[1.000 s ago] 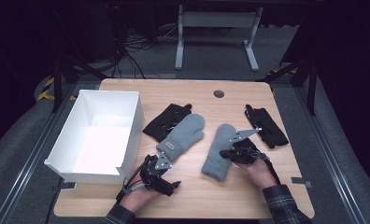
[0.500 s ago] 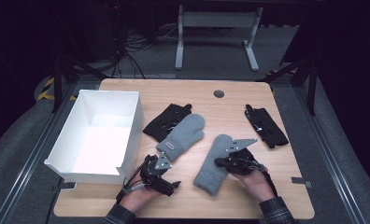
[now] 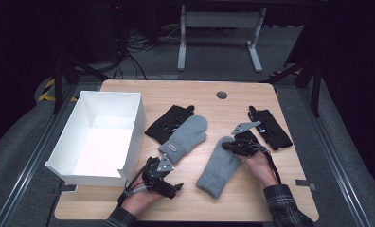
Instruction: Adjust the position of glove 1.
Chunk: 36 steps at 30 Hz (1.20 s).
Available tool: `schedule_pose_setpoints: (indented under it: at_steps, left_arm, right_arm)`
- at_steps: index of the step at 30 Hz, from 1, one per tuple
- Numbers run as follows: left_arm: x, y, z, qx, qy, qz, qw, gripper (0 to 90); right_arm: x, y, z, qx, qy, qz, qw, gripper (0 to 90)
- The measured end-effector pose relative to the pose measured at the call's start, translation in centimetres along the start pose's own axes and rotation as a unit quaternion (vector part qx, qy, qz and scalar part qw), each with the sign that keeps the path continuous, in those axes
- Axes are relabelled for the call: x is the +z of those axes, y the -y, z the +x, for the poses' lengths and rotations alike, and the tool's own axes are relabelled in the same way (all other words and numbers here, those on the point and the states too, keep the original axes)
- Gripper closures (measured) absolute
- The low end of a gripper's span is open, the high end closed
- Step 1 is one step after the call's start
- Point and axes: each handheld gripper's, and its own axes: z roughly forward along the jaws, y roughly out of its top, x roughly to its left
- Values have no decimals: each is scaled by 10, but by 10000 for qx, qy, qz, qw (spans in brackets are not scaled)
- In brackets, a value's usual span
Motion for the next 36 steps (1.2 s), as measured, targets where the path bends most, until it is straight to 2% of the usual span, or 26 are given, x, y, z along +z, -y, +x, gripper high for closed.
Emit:
schedule_pose_setpoints:
  at_steps: [5, 10, 16, 18, 20, 22, 23, 24, 25, 26, 27, 28, 29, 30, 33, 36]
  left_arm:
    - [0, 0, 0, 0, 1, 0, 10000, 2]
    - [0, 0, 0, -1, 1, 0, 10000, 2]
    - [0, 0, 0, 1, 0, 1, 10000, 1]
    - [0, 0, 0, -1, 4, 4, 10000, 1]
    - [0, 0, 0, -1, 4, 4, 10000, 2]
    - [0, 0, 0, 2, 4, 6, 10000, 1]
    - [0, 0, 0, 0, 2, 4, 10000, 1]
    - [0, 0, 0, 1, 2, 6, 10000, 1]
    - [0, 0, 0, -2, 1, 5, 10000, 1]
    - [0, 0, 0, -1, 4, 4, 10000, 1]
    - [0, 0, 0, 1, 3, 6, 10000, 1]
    - [0, 0, 0, 1, 3, 6, 10000, 1]
    - [0, 0, 0, -6, 7, 4, 10000, 1]
    - [0, 0, 0, -6, 7, 4, 10000, 1]
    - [0, 0, 0, 0, 3, 6, 10000, 1]
    - [0, 0, -1, -22, -20, 4, 10000, 0]
  right_arm:
    - [-5, 7, 8, -74, 24, 94, 9999, 900]
    - [-20, 21, 19, -61, 47, 207, 9998, 900]
    - [-24, 25, 22, -65, 46, 162, 9998, 892]
    - [-28, 24, 21, -72, 123, -3, 9999, 765]
    - [-38, 24, 21, -26, 152, -215, 9996, 682]
    - [-49, 28, 20, -9, 309, -386, 9988, 574]
    - [-49, 28, 20, -9, 309, -386, 9988, 574]
    - [-53, 31, 19, 31, 399, -439, 9982, 539]
    - [-61, 39, 15, 182, 506, -500, 9973, 477]
    - [-61, 39, 15, 182, 506, -500, 9973, 477]
    - [-67, 49, 11, 345, 607, -498, 9963, 442]
    - [-67, 49, 11, 345, 607, -498, 9963, 442]
    - [-73, 61, 7, 491, 751, -456, 9949, 397]
    - [-73, 61, 7, 491, 751, -456, 9949, 397]
    - [-80, 77, 3, 631, 844, -392, 9937, 375]
    - [-86, 96, 1, 732, 912, -343, 9925, 311]
